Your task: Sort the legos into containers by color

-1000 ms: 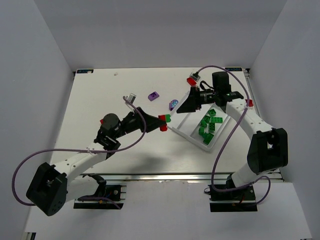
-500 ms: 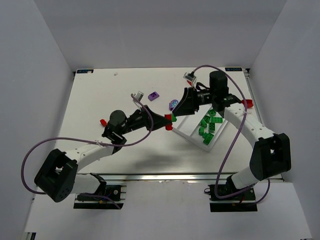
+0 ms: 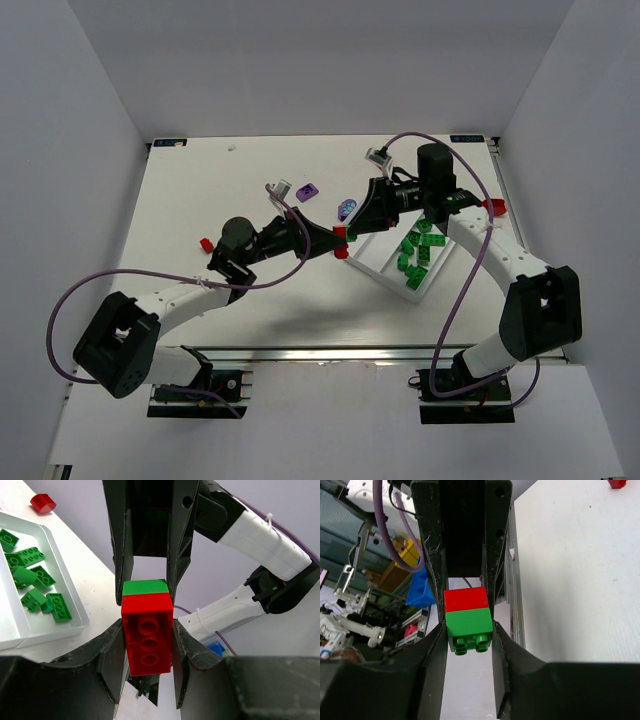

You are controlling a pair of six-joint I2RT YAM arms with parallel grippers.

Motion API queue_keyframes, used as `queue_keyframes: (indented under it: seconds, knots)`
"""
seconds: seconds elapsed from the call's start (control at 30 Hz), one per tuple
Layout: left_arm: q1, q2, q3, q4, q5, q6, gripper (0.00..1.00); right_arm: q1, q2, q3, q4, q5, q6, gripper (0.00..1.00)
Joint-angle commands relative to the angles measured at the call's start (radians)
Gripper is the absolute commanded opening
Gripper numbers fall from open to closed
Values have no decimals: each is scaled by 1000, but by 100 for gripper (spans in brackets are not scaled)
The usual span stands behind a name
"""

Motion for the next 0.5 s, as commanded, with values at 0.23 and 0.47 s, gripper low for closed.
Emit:
queue_keyframes:
  seconds: [0.23,0.47]
  knots:
    - [4,-50,14,-24,-2,51,0,-54,-4,-10,28,-103,-6,0]
    - [49,-104,-19,-51,9,54,0,-122,0,18,-168,-111,-207,0]
